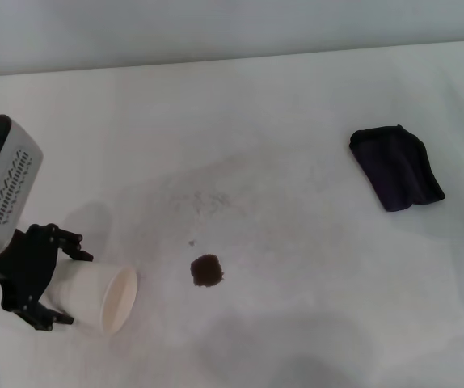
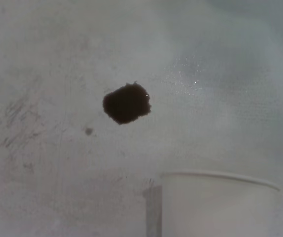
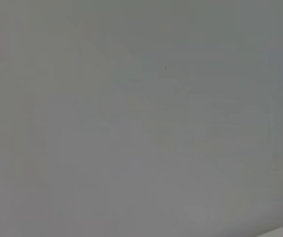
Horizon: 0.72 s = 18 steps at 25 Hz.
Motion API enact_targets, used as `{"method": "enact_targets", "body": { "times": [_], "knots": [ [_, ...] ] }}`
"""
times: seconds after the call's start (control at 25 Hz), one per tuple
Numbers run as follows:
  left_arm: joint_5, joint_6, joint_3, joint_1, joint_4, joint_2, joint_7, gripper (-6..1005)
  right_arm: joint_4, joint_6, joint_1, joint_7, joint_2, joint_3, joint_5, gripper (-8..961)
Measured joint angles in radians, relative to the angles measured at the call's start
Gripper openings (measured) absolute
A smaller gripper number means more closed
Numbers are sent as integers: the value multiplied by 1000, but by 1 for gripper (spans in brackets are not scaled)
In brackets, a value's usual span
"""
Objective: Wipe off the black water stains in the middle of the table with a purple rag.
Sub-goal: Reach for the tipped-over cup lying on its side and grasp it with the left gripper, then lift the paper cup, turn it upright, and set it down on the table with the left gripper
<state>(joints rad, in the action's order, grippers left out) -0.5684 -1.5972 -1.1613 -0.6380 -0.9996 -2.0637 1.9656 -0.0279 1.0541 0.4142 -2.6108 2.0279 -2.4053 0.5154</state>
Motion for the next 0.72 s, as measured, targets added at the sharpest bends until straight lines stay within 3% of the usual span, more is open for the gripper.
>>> {"method": "enact_targets", "body": {
  "times": [0.4, 0.64, 0.72],
  "knots": [
    [-30, 4, 23, 7, -20, -8, -2, 800, 0, -1, -4, 0, -3, 3, 6, 859],
    [-181, 29, 175, 32, -56, -8, 12, 755, -1, 29, -8, 0, -3, 28, 18, 859],
    [-312, 83, 255, 62, -55, -7, 55, 736, 0, 44, -8, 2, -3, 35, 24, 859]
  ]
}}
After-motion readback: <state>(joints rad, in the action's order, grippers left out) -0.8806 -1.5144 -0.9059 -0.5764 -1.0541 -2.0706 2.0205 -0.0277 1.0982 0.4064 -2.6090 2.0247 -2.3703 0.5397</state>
